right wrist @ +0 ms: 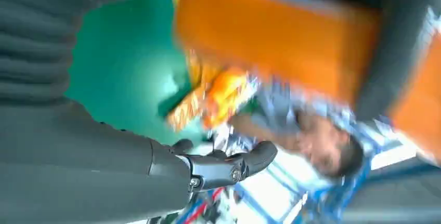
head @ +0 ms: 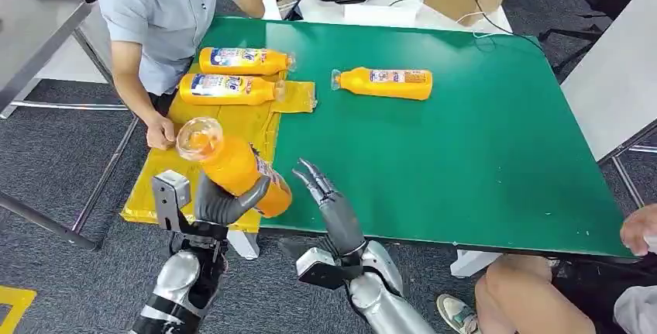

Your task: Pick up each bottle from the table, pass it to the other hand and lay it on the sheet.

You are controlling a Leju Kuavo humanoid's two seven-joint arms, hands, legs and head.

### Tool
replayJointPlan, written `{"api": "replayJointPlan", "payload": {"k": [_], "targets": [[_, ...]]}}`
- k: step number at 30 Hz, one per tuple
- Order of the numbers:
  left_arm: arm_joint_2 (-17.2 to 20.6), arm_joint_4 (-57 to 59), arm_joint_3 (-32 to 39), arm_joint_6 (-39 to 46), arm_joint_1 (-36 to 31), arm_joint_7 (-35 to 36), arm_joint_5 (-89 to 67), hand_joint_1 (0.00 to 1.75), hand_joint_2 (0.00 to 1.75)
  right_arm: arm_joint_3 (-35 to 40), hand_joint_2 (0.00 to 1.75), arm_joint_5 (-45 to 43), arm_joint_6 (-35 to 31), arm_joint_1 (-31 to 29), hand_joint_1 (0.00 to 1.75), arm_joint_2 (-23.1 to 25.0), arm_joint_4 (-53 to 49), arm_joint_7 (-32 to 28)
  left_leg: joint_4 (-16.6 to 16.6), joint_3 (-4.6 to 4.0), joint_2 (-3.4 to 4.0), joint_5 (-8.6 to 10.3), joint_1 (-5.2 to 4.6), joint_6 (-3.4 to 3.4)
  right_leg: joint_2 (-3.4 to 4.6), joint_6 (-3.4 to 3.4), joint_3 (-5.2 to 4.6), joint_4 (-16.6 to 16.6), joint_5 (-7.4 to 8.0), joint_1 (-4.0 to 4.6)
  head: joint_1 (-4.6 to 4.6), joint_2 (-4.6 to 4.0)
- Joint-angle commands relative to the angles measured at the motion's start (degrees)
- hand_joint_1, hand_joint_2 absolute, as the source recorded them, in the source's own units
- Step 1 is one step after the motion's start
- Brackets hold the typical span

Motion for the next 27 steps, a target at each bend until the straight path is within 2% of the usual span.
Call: {"api": "replayJointPlan", "payload": {"k": [1, 5, 10, 14, 18, 21, 27], "targets": [[6.13, 16.04, 0.38, 9.52, -14.91, 6.24, -31.00, 1.75, 1.75, -7.99, 0.00, -1.64, -12.67, 3.15, 0.00, -2.38, -7.93, -1.03, -0.06, 0.05, -0.15, 0.04, -0.02, -0.01, -0.20, -0.04, 0.10, -0.02, -0.04, -0.01, 0.00, 0.00], [5.17, 29.41, -1.70, 5.55, -22.30, 11.15, -41.75, 1.75, 1.75, -10.07, 0.00, -1.89, -10.36, 3.40, 0.00, -1.28, -7.81, -0.99, -0.06, 0.11, -0.23, 0.05, -0.02, -0.03, -0.30, -0.07, 0.21, -0.03, -0.06, -0.01, 0.00, 0.00], [2.64, 40.70, -2.05, 4.84, -28.43, 11.12, -46.45, 1.75, 1.75, -9.83, 0.00, -1.84, -8.29, 3.58, 0.00, -0.37, -7.60, -1.03, -0.02, 0.18, -0.25, 0.02, 0.01, -0.04, -0.35, -0.09, 0.30, -0.01, -0.08, 0.04, 0.00, 0.00], [-0.87, 47.77, -3.08, 3.79, -32.99, 11.20, -50.45, 1.75, 1.75, -10.97, 0.00, -1.76, -8.27, 5.16, 0.00, -0.75, -10.67, -1.03, 0.02, 0.07, -0.26, 0.04, 0.01, -0.01, -0.35, -0.06, 0.18, 0.00, -0.06, 0.03, 0.00, 0.00], [-6.17, 53.92, -4.00, 3.43, -38.08, 12.46, -53.29, 1.75, 1.75, -12.77, 0.00, -4.42, -6.18, 8.16, 0.00, -1.67, -18.77, -1.03, 0.12, 0.10, -0.55, -0.01, 0.05, 0.03, -0.65, -0.06, 0.36, 0.03, -0.20, 0.07, -0.02, 0.00], [-6.36, 54.87, -5.82, 2.70, -39.58, 13.60, -55.88, 1.75, 1.75, -12.48, 0.00, -4.06, -2.96, 6.79, 0.00, -1.92, -18.89, -1.03, 0.15, 0.01, -0.42, -0.01, 0.00, 0.03, -0.49, -0.04, 0.25, 0.05, -0.14, 0.02, 0.00, 0.00], [-6.20, 57.34, -6.88, 0.28, -40.73, 15.05, -58.13, 1.75, 1.75, -11.06, 0.00, -4.62, -1.47, 4.77, 0.00, -2.72, -18.44, -1.03, 0.04, 0.11, -0.12, -0.01, -0.04, 0.00, -0.21, -0.07, 0.26, -0.02, -0.04, -0.02, 0.00, 0.00]]}}
